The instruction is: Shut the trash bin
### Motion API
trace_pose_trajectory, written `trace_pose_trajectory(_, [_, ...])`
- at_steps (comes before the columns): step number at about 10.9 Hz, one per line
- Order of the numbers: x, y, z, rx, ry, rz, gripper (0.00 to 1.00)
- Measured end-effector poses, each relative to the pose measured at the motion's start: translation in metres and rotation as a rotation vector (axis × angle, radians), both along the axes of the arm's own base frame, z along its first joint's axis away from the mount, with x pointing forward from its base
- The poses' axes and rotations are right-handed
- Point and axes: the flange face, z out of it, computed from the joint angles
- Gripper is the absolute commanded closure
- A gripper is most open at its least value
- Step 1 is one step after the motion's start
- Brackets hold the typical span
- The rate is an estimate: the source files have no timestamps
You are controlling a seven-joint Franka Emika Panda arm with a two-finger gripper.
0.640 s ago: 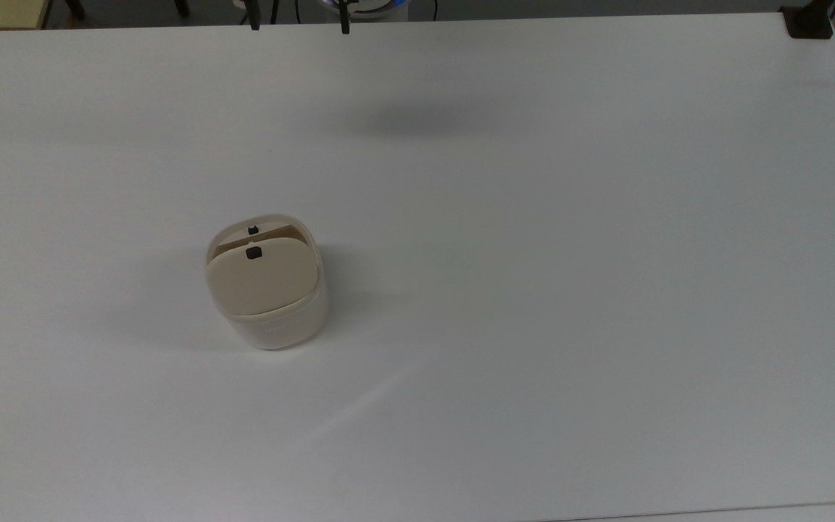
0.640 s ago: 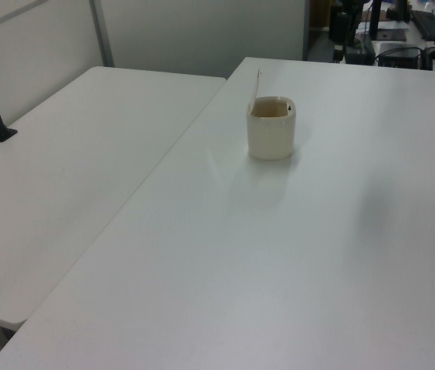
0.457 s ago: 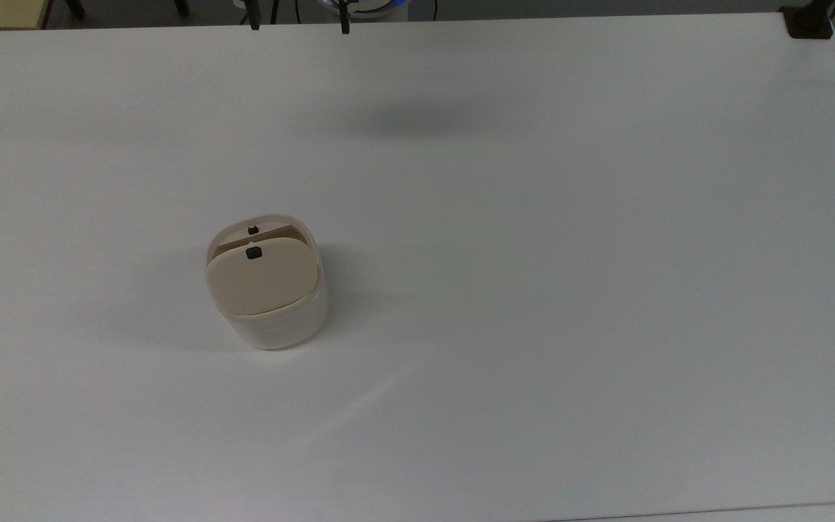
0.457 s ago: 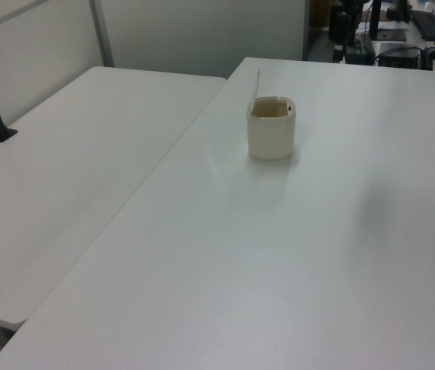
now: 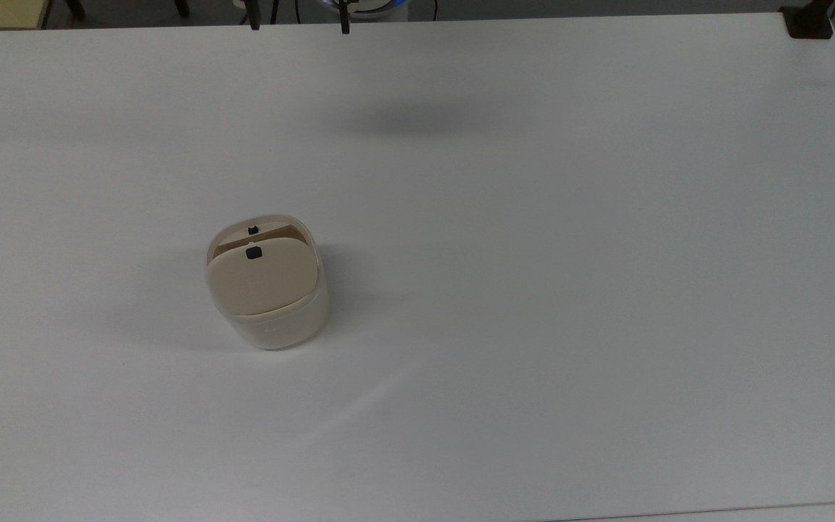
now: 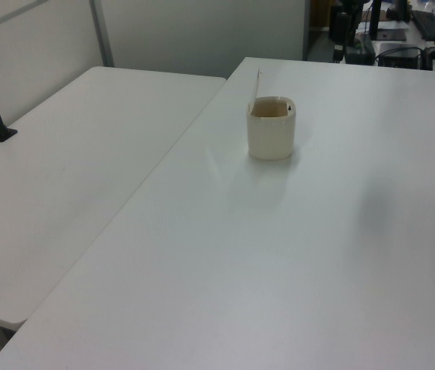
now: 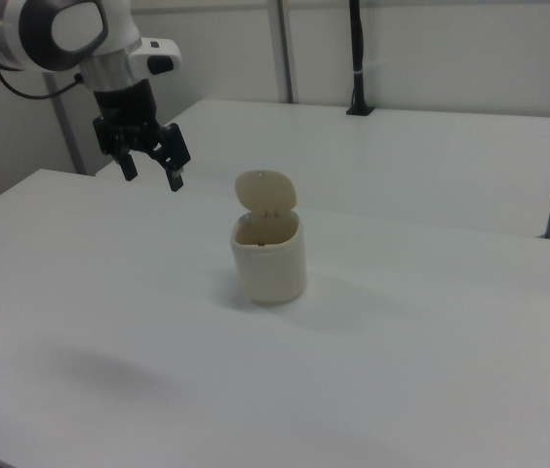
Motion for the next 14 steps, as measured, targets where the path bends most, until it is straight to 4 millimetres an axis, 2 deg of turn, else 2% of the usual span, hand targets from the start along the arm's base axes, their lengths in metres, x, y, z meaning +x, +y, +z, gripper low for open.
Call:
trace_pose_trajectory(3, [0.0,0.0,0.0,0.0,0.0,0.0,0.0])
trace_pose_trajectory(7, [0.006,-0.003,-0.003,0.001,-0.017,-0.025,0.14])
trace_pose_trajectory(8, [0.009,-0.003,-0.005,0.004,-0.029,-0.055,0.23])
trace_pose_trajectory(9, [0.016,-0.003,-0.006,0.01,-0.06,-0.109,0.41])
trace_pose_trajectory(10, [0.025,-0.003,-0.005,0.02,-0.104,-0.176,0.63])
trace_pose_trajectory(12, [0.05,-0.003,-0.002,0.054,-0.203,-0.334,0.99])
trace_pose_trajectory(14, [0.076,-0.002,-0.006,0.096,-0.287,-0.473,1.0])
